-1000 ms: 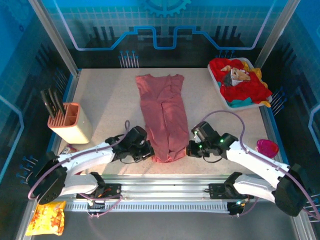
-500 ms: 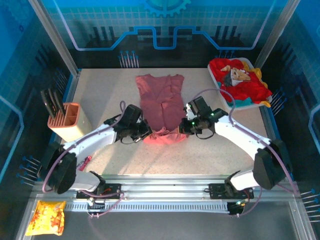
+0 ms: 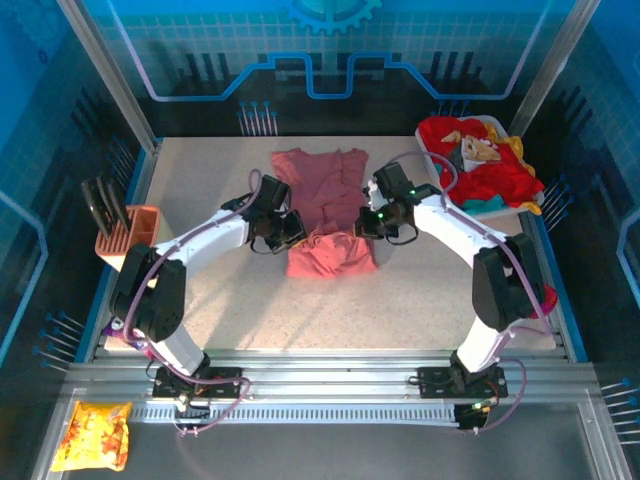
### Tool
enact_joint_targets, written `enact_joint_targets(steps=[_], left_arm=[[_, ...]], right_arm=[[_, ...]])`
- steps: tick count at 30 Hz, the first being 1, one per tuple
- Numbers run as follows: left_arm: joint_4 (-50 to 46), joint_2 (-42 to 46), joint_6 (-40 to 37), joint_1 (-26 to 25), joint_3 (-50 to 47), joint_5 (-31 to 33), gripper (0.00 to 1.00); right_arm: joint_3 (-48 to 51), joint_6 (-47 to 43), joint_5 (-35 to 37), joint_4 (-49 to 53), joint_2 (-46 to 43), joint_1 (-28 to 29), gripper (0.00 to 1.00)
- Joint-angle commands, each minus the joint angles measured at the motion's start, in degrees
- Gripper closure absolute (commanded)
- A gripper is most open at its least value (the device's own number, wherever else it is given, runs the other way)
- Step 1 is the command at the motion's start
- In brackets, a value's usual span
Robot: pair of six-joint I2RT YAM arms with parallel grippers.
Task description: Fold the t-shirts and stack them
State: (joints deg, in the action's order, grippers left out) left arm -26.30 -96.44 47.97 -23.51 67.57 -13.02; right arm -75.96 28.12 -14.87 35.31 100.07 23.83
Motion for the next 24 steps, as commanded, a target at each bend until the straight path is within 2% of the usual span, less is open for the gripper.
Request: enact_joint_targets(steps=[1,6,18,24], left_arm=[[-4.0,-3.0,-2.8,1.4,3.9,-1.6,1.00],[-6.1,-7.2,-3.9,3.1,8.1,-0.3,1.00],[-1.3,-13.9,-3.3,6.1,12.2,-4.2,1.00],[-1.3,-17.0,-3.6,6.3,15.4,-4.9,1.00]], right_arm=[[-3.9,-2.1,-0.3,2.4,3.5,-1.6,1.00],[-7.7,-2.3,-1.1,1.6,8.1,-3.0,1.00],[-18.0,-2.8,-3.7,1.6,18.6,-4.2,1.00],[-19.2,-1.6,-2.7,1.4,19.2,-4.7,1.00]])
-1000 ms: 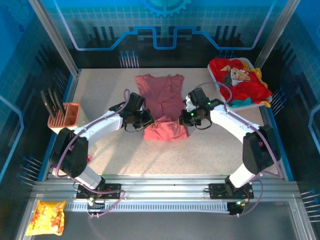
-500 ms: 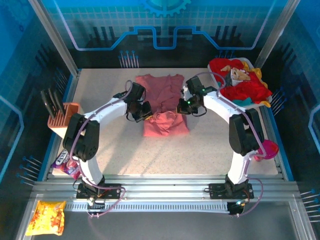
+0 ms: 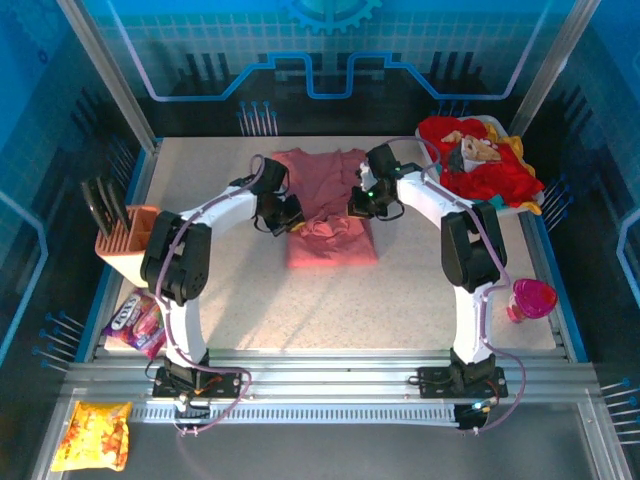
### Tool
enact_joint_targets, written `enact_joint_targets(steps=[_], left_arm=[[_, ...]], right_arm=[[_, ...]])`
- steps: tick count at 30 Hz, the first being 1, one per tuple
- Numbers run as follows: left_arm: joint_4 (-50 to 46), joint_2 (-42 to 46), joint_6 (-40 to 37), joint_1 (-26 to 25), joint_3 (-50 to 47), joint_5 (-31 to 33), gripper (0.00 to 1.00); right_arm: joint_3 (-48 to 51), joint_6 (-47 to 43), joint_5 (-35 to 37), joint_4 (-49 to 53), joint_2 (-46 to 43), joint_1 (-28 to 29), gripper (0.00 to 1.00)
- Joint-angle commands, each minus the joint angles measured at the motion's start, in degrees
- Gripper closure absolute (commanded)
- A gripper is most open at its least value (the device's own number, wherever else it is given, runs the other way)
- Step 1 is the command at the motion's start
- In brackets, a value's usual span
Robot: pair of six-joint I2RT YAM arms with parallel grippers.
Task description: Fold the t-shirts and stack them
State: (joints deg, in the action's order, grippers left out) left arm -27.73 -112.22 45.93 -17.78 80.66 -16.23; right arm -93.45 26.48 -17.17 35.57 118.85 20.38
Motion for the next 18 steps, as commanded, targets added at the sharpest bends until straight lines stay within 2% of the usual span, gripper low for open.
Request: enact_joint_targets(steps=[1,9,12,13,15,18], left_arm=[[0.1,-1.5,-1.5,0.7,2.6,-1.6,1.00],[-0.5,-3.6,-2.1,2.2,4.5,-2.2,1.00],[-0.9,-4.6,-2.2,2.8,5.5,-2.3,0.91],[-1.0,-4.9,-2.2,3.0,5.8,-2.2,0.90],[-0.7,-5.7,-2.3,3.3,6.2,-2.6,0.87],[-0.3,-6.9,-2.5,3.5,7.1,-3.0,0.72]], right_arm=[[-1.6,0.3,-0.2,1.1,0.3,-1.4,1.00],[-1.6,2.5,-0.8,-1.0,1.8,-2.9,1.00],[-3.5,2.7,-1.3,-0.7,3.7,-3.0,0.99],[-4.6,2.5,-2.0,-0.4,4.6,-3.0,0.95],[-6.8,1.5,-2.7,0.7,6.6,-2.8,0.94],[-7.9,1.5,-2.4,0.4,7.9,-2.8,0.91]])
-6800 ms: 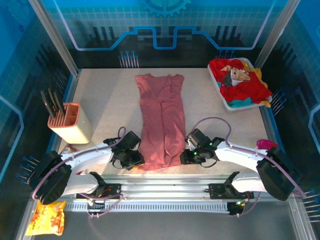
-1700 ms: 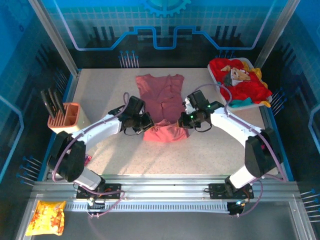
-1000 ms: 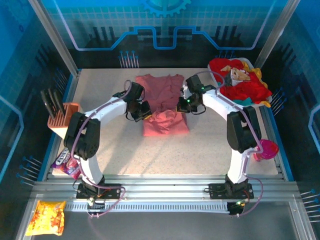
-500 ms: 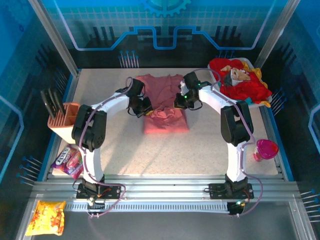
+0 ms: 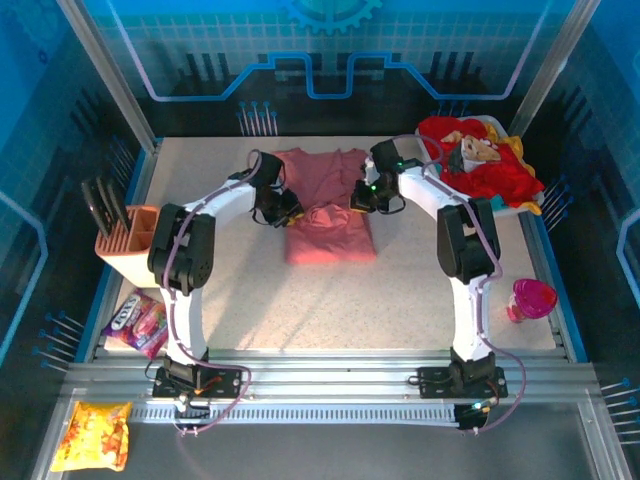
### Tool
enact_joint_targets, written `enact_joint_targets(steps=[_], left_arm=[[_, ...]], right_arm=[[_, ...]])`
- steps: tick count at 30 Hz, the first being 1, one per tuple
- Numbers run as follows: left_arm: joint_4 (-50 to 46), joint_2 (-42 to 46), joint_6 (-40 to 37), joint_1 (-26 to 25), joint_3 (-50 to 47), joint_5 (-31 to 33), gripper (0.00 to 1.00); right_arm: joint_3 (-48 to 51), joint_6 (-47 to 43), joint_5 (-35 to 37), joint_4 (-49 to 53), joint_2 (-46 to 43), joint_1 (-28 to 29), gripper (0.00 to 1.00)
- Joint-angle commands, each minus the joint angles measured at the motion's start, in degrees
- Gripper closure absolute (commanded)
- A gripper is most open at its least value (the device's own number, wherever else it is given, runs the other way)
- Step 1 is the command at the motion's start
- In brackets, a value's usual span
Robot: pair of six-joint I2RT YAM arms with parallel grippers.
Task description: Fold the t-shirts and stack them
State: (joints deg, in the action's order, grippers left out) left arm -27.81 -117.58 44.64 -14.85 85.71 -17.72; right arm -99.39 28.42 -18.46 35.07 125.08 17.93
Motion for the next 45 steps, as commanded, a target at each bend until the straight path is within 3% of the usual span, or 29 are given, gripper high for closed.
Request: enact_joint_targets(steps=[1,5,6,8,11,14,19,22,27,36,39,45], left_arm=[[-0.5,-1.9,-1.4,0.7,2.5,-1.7,0.70],[0.0,-1.9,-2.3,1.1,3.3,-2.0,0.44],[-0.1,-1.6,-2.6,1.4,3.6,-2.3,0.43],[-0.2,-0.3,-3.3,1.8,3.9,-2.4,0.41],[-0.4,2.9,-5.0,2.2,3.9,-1.6,0.31],[-1.6,6.9,-6.2,2.2,3.1,-1.1,0.27],[3.8,15.8,-4.2,0.7,-5.8,-1.3,0.25],[11.2,19.1,0.8,-0.5,-13.2,-4.7,0.30],[17.0,18.8,2.6,-4.4,-18.7,-5.0,0.38],[34.0,10.0,8.0,-6.5,-21.5,-8.1,0.45],[35.1,6.6,7.9,-6.2,-18.8,-8.0,0.46],[34.0,3.0,6.8,-4.0,-14.8,-6.7,0.47]], right_arm=[[-2.0,-0.5,-1.0,0.8,1.7,-0.4,0.89],[-2.1,-0.5,0.0,0.5,0.9,-0.6,0.69],[-1.9,-0.5,-0.3,0.1,0.3,-0.6,0.62],[-1.1,-0.8,0.4,-0.6,-1.6,-0.7,0.63],[-0.1,-2.1,0.7,-1.2,-5.0,-0.6,0.33],[0.9,-4.4,1.6,-0.9,-8.7,-0.1,0.17],[6.0,-7.3,-1.7,-3.2,-15.3,1.1,0.01],[9.0,-6.3,-8.3,-5.3,-17.1,1.1,0.00],[16.1,-2.0,-15.4,-12.0,-18.2,1.3,0.00],[27.9,8.1,-18.7,-26.2,-19.9,1.7,0.03],[31.6,13.0,-19.9,-32.3,-19.2,1.9,0.03],[34.5,14.5,-18.7,-34.1,-16.6,2.3,0.04]])
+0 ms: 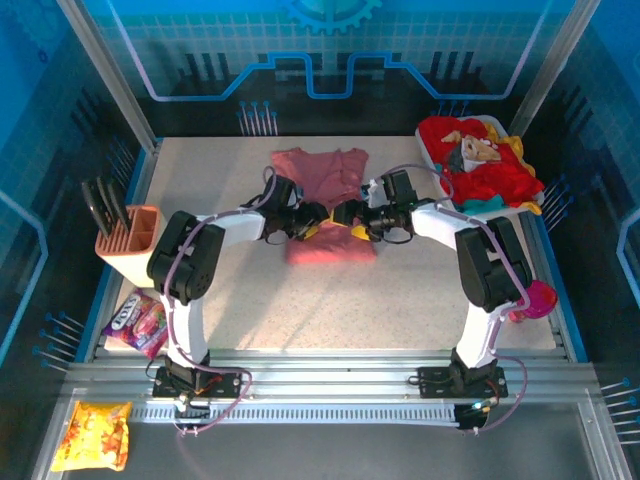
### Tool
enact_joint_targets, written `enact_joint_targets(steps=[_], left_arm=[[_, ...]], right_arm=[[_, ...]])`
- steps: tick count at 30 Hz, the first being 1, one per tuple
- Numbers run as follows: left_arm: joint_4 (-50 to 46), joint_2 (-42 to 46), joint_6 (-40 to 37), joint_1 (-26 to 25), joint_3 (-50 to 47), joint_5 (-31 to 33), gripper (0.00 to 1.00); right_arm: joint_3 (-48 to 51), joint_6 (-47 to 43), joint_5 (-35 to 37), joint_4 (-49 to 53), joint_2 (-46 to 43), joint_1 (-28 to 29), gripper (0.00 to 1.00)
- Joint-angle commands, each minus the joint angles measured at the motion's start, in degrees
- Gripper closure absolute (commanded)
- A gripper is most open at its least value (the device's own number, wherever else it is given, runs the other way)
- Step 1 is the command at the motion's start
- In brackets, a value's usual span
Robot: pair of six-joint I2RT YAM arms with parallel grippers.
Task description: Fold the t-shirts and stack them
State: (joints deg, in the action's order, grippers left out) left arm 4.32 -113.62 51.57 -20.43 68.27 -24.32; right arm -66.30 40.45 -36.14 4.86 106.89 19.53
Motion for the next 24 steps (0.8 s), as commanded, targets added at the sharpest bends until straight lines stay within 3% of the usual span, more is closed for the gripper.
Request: enact_joint_targets(steps=[1,8,14,19,24], left_arm=[[1.8,-1.5,-0.3,2.3,3.2,0.1,0.47],[-2.1,-5.4,-2.9,6.2,10.9,-0.2,0.47],[-10.8,-7.4,-6.4,8.5,19.5,-0.7,0.50],[-10.7,3.0,-3.7,7.5,12.6,-0.7,0.48],[-4.7,12.1,4.1,2.6,-1.0,-0.3,0.45]], right_arm=[[1.8,2.4,-0.9,-4.0,1.9,0.6,0.04],[2.5,1.8,-0.2,-3.0,5.7,0.7,0.06],[2.1,1.2,0.9,-1.2,4.6,0.8,0.06],[0.3,1.0,1.1,0.5,-0.2,1.2,0.04],[1.0,3.0,1.8,0.6,-5.1,3.3,0.04]])
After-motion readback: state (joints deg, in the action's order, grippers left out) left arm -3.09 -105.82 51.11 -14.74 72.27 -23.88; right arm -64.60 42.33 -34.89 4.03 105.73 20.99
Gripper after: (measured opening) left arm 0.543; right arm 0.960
